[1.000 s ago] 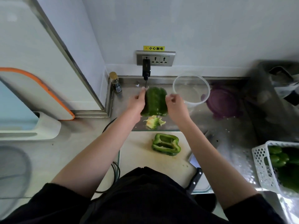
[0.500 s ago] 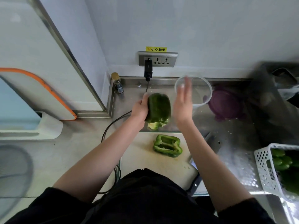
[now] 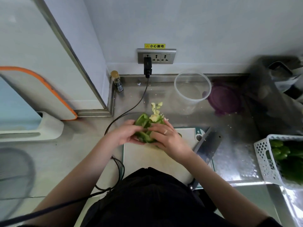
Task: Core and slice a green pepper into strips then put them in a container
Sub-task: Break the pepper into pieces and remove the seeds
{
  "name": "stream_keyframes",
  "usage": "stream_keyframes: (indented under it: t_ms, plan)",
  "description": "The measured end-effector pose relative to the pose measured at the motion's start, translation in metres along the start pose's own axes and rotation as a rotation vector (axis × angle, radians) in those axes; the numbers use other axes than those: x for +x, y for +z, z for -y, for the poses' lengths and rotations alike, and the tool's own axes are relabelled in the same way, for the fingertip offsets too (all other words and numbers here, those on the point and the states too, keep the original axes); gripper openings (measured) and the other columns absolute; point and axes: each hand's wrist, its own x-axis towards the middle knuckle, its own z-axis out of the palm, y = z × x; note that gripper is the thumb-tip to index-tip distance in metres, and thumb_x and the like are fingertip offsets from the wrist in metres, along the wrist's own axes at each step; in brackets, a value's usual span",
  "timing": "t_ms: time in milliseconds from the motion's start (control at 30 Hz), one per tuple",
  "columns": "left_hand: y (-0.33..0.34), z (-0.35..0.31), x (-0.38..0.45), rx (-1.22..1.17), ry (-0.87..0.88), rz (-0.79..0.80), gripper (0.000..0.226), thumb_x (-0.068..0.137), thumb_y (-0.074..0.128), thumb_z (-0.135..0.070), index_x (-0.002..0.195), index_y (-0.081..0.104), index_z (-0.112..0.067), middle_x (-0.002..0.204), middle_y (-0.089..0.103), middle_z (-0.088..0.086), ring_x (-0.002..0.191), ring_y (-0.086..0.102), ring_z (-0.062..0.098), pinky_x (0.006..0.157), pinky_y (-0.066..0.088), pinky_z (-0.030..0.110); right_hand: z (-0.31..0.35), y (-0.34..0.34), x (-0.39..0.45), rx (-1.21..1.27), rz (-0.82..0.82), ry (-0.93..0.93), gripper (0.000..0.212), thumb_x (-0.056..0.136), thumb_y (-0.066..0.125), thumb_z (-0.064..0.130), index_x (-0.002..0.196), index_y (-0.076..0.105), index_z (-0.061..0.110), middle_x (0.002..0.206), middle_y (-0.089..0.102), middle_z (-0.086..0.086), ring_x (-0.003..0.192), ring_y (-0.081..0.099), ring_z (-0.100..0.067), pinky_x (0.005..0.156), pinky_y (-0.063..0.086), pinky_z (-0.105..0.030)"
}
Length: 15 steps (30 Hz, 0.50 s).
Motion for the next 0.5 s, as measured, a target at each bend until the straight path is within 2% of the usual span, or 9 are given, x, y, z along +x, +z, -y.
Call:
stream_keyframes:
  t_ms: [67, 133, 200, 233, 300, 333, 400, 467, 500]
  plan:
    - [0.001, 0.021, 0.005, -0.034, -0.015, -0.151, 0.028, 0.089, 0.055, 0.003, 0.117, 0.054, -0.001, 0.100, 0.065, 0.020, 0.081, 0.066, 0.031, 0.063, 0.058, 0.042, 0.006, -0.008, -0.016, 0.018, -0.057, 0.205, 0.020, 0.087, 0.056, 0.034, 0.103, 0.050, 0.022, 0.116, 0.064, -0.004, 0.114, 0.054, -0.019, 0.111, 0.028, -0.046]
    - [0.001, 0.038, 0.011, -0.042, -0.020, -0.231, 0.034, 0.088, 0.059, 0.000, 0.121, 0.049, -0.004, 0.112, 0.061, 0.018, 0.092, 0.065, 0.033, 0.061, 0.059, 0.038, 0.008, -0.017, -0.045, 0.065, -0.236, 0.576, 0.024, 0.089, 0.059, 0.032, 0.107, 0.054, 0.017, 0.107, 0.064, -0.002, 0.101, 0.057, -0.019, 0.097, 0.044, -0.046]
    - [0.000, 0.055, 0.015, 0.047, -0.004, -0.325, 0.035, 0.087, 0.064, -0.008, 0.117, 0.047, -0.012, 0.113, 0.059, 0.012, 0.094, 0.064, 0.030, 0.063, 0.059, 0.039, 0.001, -0.021, -0.080, 0.053, -0.417, 0.988, 0.025, 0.090, 0.061, 0.026, 0.108, 0.052, 0.011, 0.104, 0.059, -0.004, 0.094, 0.056, -0.025, 0.083, 0.049, -0.048]
    - [0.001, 0.062, 0.018, 0.111, 0.014, -0.372, 0.033, 0.087, 0.064, -0.012, 0.115, 0.047, -0.016, 0.113, 0.059, 0.009, 0.094, 0.064, 0.027, 0.068, 0.058, 0.042, -0.003, -0.020, -0.097, 0.043, -0.425, 1.183, 0.029, 0.090, 0.061, 0.025, 0.110, 0.049, 0.009, 0.108, 0.056, -0.009, 0.098, 0.054, -0.030, 0.084, 0.047, -0.050]
    - [0.006, 0.073, 0.019, 0.227, 0.069, -0.445, 0.029, 0.090, 0.061, -0.018, 0.115, 0.048, -0.018, 0.116, 0.059, 0.005, 0.097, 0.061, 0.023, 0.081, 0.054, 0.039, -0.004, -0.012, -0.122, 0.070, -0.271, 1.463, 0.039, 0.090, 0.060, 0.024, 0.118, 0.040, 0.005, 0.124, 0.047, -0.019, 0.113, 0.043, -0.038, 0.092, 0.041, -0.051]
    - [0.009, 0.076, 0.020, 0.279, 0.098, -0.471, 0.027, 0.092, 0.057, -0.019, 0.117, 0.048, -0.017, 0.117, 0.059, 0.004, 0.096, 0.059, 0.021, 0.082, 0.050, 0.035, -0.001, -0.008, -0.127, 0.071, -0.194, 1.508, 0.042, 0.091, 0.059, 0.024, 0.123, 0.038, 0.005, 0.129, 0.043, -0.021, 0.118, 0.040, -0.038, 0.094, 0.039, -0.051]
    - [0.013, 0.079, 0.019, 0.403, 0.150, -0.493, 0.024, 0.094, 0.053, -0.019, 0.117, 0.048, -0.013, 0.112, 0.060, 0.005, 0.091, 0.057, 0.021, 0.076, 0.044, 0.031, 0.009, -0.004, -0.120, 0.041, -0.138, 1.448, 0.044, 0.093, 0.056, 0.030, 0.126, 0.038, 0.008, 0.130, 0.044, -0.019, 0.118, 0.042, -0.037, 0.091, 0.041, -0.047]
    - [0.013, 0.081, 0.018, 0.510, 0.192, -0.503, 0.024, 0.094, 0.052, -0.016, 0.118, 0.050, -0.012, 0.103, 0.061, 0.003, 0.092, 0.059, 0.024, 0.078, 0.047, 0.032, 0.012, -0.003, -0.096, 0.085, -0.127, 1.360, 0.045, 0.094, 0.051, 0.041, 0.126, 0.040, 0.012, 0.125, 0.050, -0.016, 0.112, 0.050, -0.036, 0.085, 0.045, -0.043]
    - [0.012, 0.081, 0.017, 0.529, 0.207, -0.508, 0.025, 0.093, 0.053, -0.013, 0.118, 0.052, -0.013, 0.099, 0.060, 0.002, 0.092, 0.061, 0.026, 0.081, 0.050, 0.035, 0.009, -0.002, -0.080, 0.153, -0.108, 1.377, 0.047, 0.094, 0.047, 0.047, 0.127, 0.039, 0.014, 0.122, 0.054, -0.015, 0.108, 0.054, -0.035, 0.083, 0.047, -0.041]
